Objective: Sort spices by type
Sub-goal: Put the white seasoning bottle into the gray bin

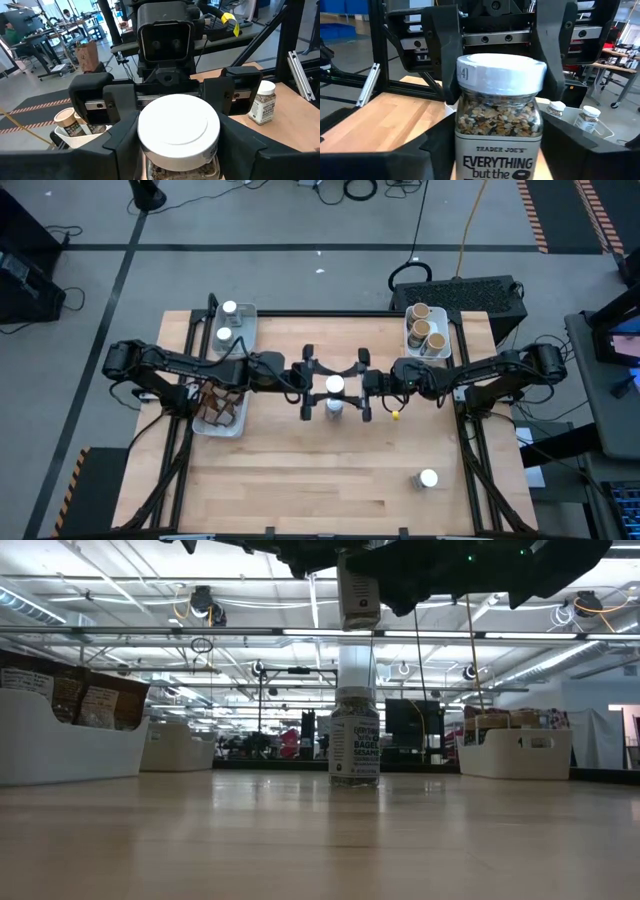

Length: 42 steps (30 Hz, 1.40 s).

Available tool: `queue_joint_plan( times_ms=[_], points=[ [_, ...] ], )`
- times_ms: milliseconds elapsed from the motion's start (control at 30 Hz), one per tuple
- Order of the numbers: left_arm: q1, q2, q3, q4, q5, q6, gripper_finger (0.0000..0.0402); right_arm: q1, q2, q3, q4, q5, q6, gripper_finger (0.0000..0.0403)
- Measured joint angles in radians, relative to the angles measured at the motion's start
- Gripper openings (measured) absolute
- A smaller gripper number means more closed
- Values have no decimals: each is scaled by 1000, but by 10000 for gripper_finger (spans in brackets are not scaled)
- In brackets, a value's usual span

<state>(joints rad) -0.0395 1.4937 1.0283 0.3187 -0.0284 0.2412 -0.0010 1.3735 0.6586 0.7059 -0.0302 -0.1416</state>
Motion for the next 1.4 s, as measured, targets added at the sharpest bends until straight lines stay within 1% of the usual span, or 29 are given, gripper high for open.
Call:
queue_joint_plan(
  times_ms=[133,200,267,333,400,467,600,700,833,900,967,1067,1267,1400],
  points=[
    [0,0,0,-10,-12,0,211,0,-12,0,-16,20,-44,272],
    [0,-8,0,-36,-62,0,211,0,-33,0,-45,72,-79,290],
    [0,-33,0,-92,-123,0,211,0,-65,0,-100,147,-105,304],
    [0,-70,0,-147,-210,0,211,-3,-105,0,-158,212,-117,312],
    [5,-109,0,-215,-323,-5,211,-10,-137,0,-206,222,-120,317],
    [20,-148,0,-294,-436,-44,211,-15,-160,0,-244,213,-108,319],
    [96,-204,-2,-454,-674,-189,211,-19,-176,0,-257,211,-99,320],
    [182,-222,-16,-574,-771,-320,211,-18,-175,0,-272,208,-87,320],
    [317,-224,-24,-734,-824,-470,211,-18,-169,0,-282,170,-79,320],
    [379,-215,-24,-785,-855,-540,211,-18,-169,0,-282,152,-76,320],
    [438,-204,-25,-812,-859,-572,211,-18,-169,0,-284,150,-76,320],
    [500,-180,-23,-773,-860,-571,211,-18,-169,0,-303,150,-76,320],
    [611,-125,-29,-766,-844,-577,211,-18,-169,0,-336,127,-61,320],
    [648,-104,-109,-628,-808,-577,211,-18,-169,0,-379,127,-55,320]
  ],
)
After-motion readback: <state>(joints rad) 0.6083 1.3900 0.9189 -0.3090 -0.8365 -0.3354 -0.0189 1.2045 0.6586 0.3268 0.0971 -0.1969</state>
